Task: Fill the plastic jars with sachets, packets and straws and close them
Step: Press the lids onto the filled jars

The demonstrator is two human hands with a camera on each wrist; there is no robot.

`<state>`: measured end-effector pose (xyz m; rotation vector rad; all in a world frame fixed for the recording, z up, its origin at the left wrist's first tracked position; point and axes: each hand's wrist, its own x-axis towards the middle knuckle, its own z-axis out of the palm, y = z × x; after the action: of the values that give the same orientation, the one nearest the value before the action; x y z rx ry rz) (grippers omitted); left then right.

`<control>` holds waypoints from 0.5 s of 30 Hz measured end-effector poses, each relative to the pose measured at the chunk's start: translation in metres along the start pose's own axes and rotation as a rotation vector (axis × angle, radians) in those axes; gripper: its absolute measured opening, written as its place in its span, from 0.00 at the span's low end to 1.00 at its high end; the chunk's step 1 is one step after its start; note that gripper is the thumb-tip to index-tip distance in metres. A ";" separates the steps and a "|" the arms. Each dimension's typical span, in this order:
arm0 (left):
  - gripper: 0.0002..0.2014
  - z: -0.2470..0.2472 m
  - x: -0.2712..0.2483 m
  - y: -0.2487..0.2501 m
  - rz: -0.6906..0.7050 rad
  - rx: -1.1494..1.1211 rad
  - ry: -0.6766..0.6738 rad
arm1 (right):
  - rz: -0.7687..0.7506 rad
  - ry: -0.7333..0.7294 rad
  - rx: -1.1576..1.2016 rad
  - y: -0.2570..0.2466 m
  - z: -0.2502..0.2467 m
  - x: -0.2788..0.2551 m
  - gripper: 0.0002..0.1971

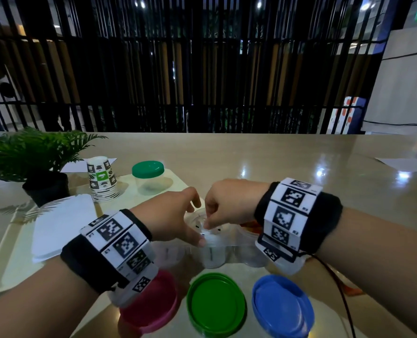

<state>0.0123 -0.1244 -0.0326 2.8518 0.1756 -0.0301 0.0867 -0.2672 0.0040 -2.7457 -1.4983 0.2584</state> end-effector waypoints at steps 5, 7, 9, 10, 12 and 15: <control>0.28 -0.001 -0.001 0.000 0.049 0.064 0.006 | 0.021 0.002 -0.091 -0.008 0.000 0.007 0.08; 0.23 -0.001 -0.002 0.000 0.072 0.086 -0.003 | 0.000 -0.015 -0.093 -0.009 -0.001 0.007 0.07; 0.20 0.000 -0.004 0.000 0.076 0.100 -0.008 | -0.006 -0.014 -0.121 -0.010 0.000 0.005 0.11; 0.19 0.000 -0.004 0.000 0.076 0.109 -0.011 | -0.006 -0.008 -0.137 -0.009 0.001 0.004 0.11; 0.17 0.001 -0.006 -0.001 0.083 0.120 -0.025 | 0.001 -0.017 -0.158 -0.007 0.002 0.001 0.09; 0.16 0.001 -0.007 -0.003 0.104 0.123 -0.054 | 0.008 -0.083 -0.157 -0.003 0.000 -0.008 0.09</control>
<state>0.0047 -0.1231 -0.0337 2.9749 0.0145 -0.0993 0.0796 -0.2719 0.0052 -2.8958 -1.5934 0.2693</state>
